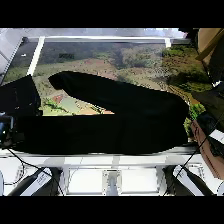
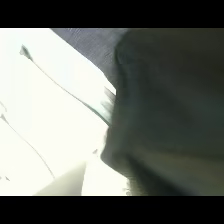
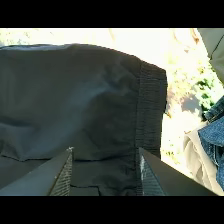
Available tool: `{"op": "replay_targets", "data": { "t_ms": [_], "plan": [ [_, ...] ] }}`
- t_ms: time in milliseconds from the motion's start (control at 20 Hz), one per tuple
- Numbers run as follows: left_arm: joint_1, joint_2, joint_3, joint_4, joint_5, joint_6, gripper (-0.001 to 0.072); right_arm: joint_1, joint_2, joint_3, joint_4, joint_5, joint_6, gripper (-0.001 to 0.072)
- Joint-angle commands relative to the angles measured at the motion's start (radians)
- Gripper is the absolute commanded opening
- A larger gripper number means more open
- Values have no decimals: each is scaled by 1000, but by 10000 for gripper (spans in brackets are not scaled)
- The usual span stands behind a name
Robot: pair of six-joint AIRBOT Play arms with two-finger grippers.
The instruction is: Fold the clothes and pants, and hang the long-sleeved shirts on hangers.
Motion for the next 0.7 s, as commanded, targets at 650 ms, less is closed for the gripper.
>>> {"op": "replay_targets", "data": {
  "t_ms": [650],
  "plan": [
    [-83, -117, 445, -850, 300, 201, 590, 0, 0, 1, 1, -30, 0, 451]
  ]
}}
